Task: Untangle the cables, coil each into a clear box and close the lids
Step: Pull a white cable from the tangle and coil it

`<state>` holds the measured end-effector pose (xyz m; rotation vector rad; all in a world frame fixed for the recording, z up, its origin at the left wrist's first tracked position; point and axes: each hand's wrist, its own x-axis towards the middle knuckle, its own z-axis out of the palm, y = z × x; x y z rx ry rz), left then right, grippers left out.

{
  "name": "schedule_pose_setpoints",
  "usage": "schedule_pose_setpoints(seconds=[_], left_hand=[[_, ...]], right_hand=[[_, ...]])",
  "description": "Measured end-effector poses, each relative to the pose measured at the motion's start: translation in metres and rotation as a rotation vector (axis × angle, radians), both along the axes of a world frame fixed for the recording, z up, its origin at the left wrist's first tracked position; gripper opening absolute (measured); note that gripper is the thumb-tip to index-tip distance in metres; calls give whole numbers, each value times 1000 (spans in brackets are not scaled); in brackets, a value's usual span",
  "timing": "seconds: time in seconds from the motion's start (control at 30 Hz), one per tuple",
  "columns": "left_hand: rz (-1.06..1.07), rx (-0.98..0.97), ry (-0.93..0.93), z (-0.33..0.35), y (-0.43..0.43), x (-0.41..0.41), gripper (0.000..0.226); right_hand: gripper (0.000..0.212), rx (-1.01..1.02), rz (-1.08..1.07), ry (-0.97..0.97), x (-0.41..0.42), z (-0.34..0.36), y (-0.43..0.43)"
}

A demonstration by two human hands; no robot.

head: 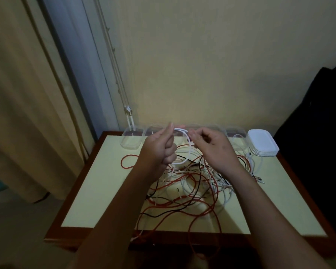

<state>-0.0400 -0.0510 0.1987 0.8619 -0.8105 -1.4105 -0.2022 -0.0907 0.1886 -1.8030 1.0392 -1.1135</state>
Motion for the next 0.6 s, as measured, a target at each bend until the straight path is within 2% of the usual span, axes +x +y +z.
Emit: schedule_pose_setpoints(seconds=[0.13,0.27,0.37,0.47,0.6], left_hand=[[33,36,134,7,-5,21,36],[30,36,314,7,-8,42,35],[30,38,384,5,-12,49,34],[81,31,420,5,-14,46,37],[232,22,449,12,-18,46,31]], right_hand=[[24,35,-69,31,-19,-9,-14],[17,88,-123,-20,-36,-24,-21],[10,94,-157,-32,-43,-31,-22],[12,16,-200,32,-39,-30,-20],[17,-248,-250,200,-30,-19,-20]])
